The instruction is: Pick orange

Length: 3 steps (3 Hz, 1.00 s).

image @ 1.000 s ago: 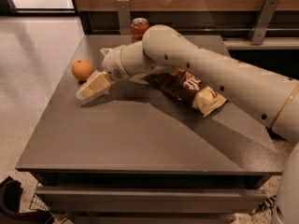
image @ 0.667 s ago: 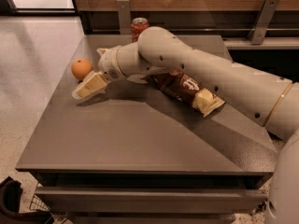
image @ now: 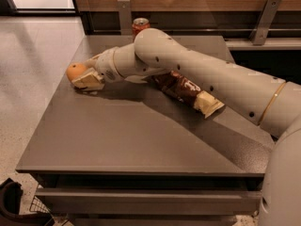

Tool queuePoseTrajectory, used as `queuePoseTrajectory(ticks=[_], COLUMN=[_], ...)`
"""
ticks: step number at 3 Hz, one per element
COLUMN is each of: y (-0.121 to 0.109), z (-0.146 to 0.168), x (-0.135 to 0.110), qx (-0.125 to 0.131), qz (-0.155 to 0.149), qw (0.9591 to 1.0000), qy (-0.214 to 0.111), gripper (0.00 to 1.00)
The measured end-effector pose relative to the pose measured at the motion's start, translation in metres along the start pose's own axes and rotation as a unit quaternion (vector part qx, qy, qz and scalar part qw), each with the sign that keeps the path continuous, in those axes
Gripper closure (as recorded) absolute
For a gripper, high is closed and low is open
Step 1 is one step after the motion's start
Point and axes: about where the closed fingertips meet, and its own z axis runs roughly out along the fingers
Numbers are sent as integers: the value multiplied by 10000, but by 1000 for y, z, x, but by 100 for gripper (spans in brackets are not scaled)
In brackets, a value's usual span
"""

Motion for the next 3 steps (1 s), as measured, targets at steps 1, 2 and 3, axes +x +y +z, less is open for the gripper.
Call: queuePoseTrajectory(ticks=[1,2,3], y=[1,3,4], z=[2,3,5], x=[0,-1,-1], qx=[-17,-36,-49], qz=[-2,-6,-8], qw=[10000,10000,10000], qy=[-1,-2,-3], gripper=[72,95,100])
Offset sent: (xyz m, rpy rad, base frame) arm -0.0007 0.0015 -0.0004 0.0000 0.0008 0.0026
